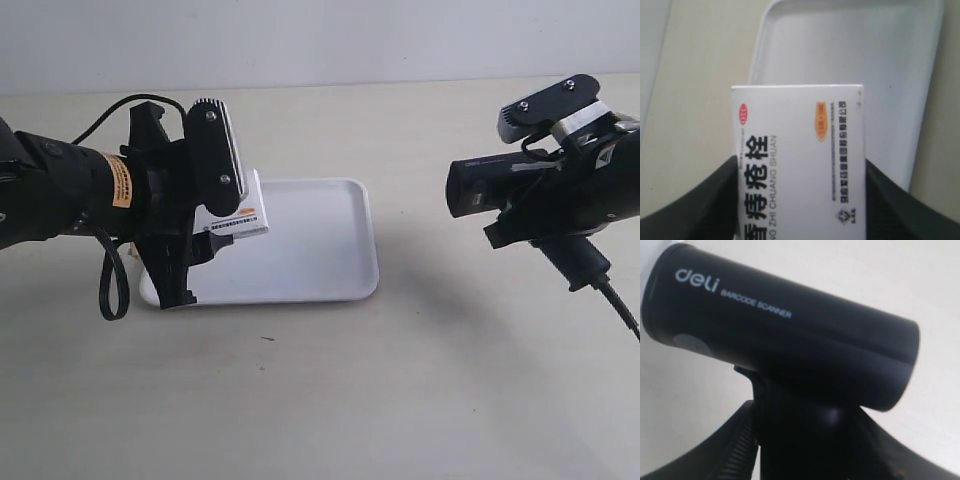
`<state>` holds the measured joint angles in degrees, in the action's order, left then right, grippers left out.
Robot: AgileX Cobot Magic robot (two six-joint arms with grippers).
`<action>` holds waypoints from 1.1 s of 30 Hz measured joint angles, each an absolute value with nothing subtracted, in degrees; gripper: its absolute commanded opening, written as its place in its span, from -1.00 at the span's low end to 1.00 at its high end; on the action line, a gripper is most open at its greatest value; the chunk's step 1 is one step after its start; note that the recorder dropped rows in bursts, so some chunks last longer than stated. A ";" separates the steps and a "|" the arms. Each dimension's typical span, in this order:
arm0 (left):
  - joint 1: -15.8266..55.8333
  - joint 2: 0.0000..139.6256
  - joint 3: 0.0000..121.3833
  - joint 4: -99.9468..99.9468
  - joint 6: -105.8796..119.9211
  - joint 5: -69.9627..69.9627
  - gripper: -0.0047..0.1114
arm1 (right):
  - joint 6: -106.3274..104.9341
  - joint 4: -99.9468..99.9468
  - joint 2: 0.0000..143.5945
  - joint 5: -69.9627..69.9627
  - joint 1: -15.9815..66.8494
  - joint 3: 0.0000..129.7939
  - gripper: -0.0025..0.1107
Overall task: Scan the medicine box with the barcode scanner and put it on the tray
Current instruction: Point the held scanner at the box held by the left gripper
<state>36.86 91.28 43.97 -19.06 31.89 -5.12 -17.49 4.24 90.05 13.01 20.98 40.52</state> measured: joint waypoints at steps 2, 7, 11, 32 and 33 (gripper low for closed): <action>36.96 91.19 43.97 -19.06 31.89 -6.05 -0.92 | -18.60 4.15 90.05 13.01 22.55 40.52 -0.96; 37.64 91.19 43.97 -19.16 31.89 -7.81 -0.92 | -19.77 4.15 90.05 11.50 23.91 40.52 -0.96; 39.58 91.19 43.97 -19.16 32.29 -8.07 -0.92 | -20.00 2.64 90.05 9.68 23.91 40.52 -0.96; 40.98 89.68 43.97 -19.16 32.91 -8.89 -0.92 | -18.92 0.00 94.10 4.96 21.14 40.52 -0.96; 40.98 89.68 43.97 -19.16 32.91 -8.89 -0.92 | -18.92 0.00 94.19 4.88 21.14 40.52 -0.96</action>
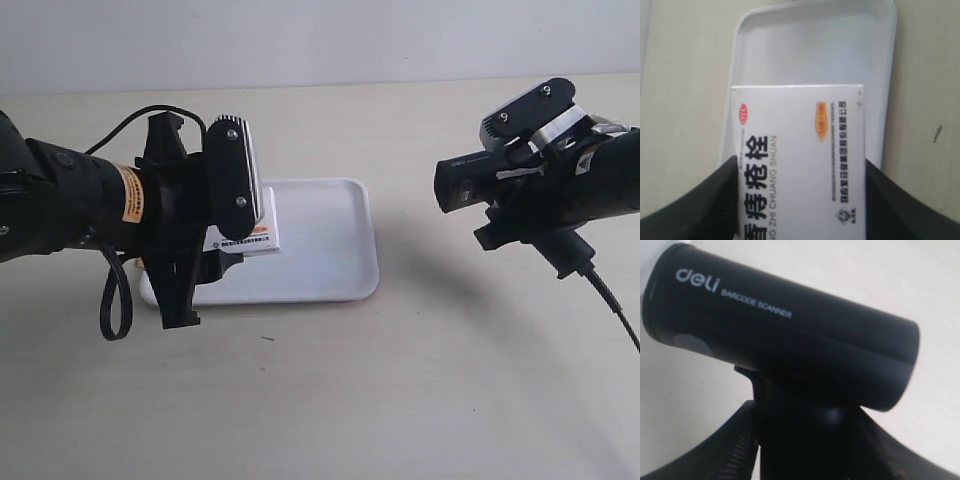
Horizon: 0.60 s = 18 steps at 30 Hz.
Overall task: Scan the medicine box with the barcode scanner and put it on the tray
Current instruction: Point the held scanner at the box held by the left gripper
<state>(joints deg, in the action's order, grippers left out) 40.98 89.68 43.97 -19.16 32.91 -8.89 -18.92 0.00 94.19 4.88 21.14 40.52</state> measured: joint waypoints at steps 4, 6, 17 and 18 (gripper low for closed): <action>41.25 89.68 43.97 -19.16 32.91 -8.89 -0.92 | -18.92 0.00 94.19 4.73 21.14 40.52 -0.96; 41.47 89.68 43.97 -19.16 32.91 -8.42 -0.92 | -18.92 0.00 94.19 4.73 21.14 40.52 -0.96; 38.56 93.91 43.97 -19.16 32.91 -1.89 -0.92 | -18.68 0.00 88.20 9.97 22.33 40.52 -0.96; 38.28 94.23 43.97 -19.16 32.91 -1.75 -0.92 | -18.70 0.00 88.20 10.00 22.44 40.52 -0.96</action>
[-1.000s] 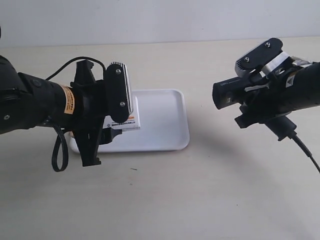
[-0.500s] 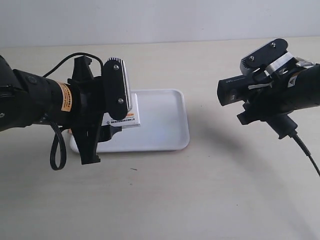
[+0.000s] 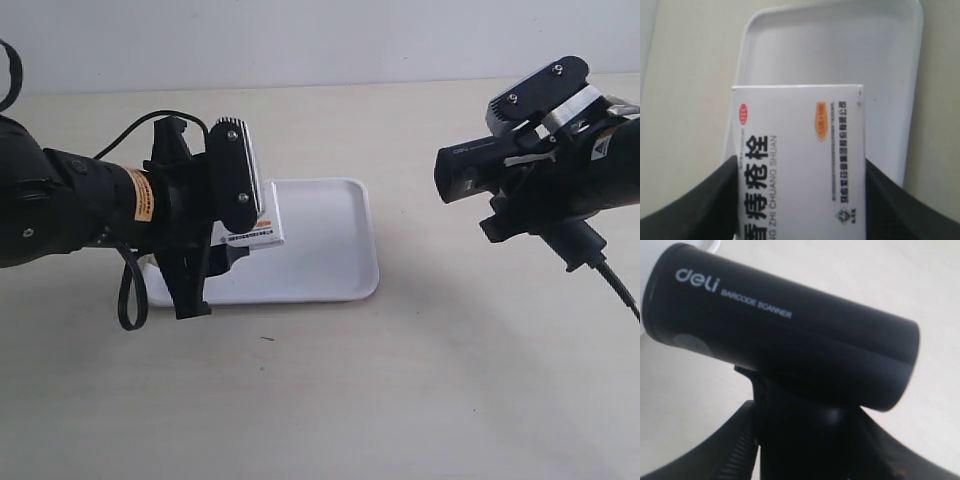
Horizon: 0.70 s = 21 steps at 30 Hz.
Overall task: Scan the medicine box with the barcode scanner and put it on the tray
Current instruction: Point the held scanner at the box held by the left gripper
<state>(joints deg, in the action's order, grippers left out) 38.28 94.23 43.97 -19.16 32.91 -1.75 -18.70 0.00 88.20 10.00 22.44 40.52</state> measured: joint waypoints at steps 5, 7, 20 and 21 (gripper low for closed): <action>37.80 94.77 43.97 -19.16 32.80 -0.99 -0.92 | -18.70 0.00 88.66 9.26 22.58 40.52 -0.96; 37.80 94.77 43.97 -19.16 32.80 -0.99 -0.92 | -18.70 0.00 90.21 8.24 22.58 40.52 -0.96; 41.93 94.77 43.97 -19.51 32.31 1.54 -0.92 | -18.81 0.00 91.78 6.58 25.75 40.52 -0.96; 42.18 94.77 43.97 -19.51 32.31 1.54 -0.92 | -18.81 0.00 91.78 6.54 25.53 40.52 -0.96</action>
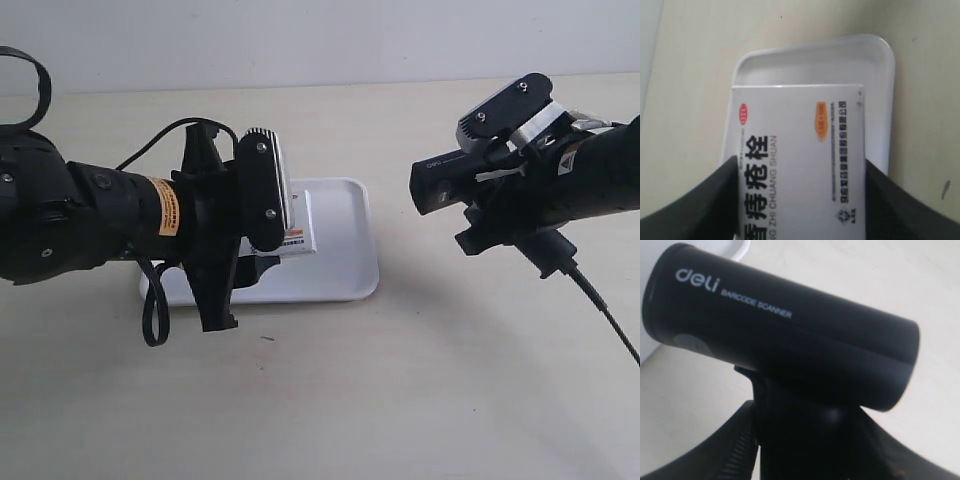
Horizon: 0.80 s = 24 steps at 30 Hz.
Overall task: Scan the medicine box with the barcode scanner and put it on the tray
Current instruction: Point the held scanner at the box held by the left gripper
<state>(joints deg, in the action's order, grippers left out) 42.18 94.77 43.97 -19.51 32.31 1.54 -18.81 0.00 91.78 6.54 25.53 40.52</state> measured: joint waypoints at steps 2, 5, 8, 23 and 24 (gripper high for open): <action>42.58 94.77 43.97 -19.51 32.31 1.54 -0.92 | -18.81 0.00 91.78 6.54 24.61 40.52 -0.96; 43.36 94.77 43.97 -20.04 32.31 1.54 -0.92 | -18.81 0.00 91.78 6.93 22.52 40.52 -0.96; 44.64 94.77 43.97 -20.43 32.31 2.46 -0.92 | -18.81 0.00 91.78 8.04 21.67 40.52 -0.96; 44.30 94.77 43.97 -22.17 31.96 4.00 -0.92 | -18.70 4.83 85.74 17.28 22.62 40.43 -0.96; 43.61 94.87 43.97 -22.17 31.86 3.87 -0.92 | -18.70 5.66 84.97 17.96 22.62 40.43 -0.96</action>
<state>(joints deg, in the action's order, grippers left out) 43.61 94.87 43.97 -22.17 31.86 3.87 -18.70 5.66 84.97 17.96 22.62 40.43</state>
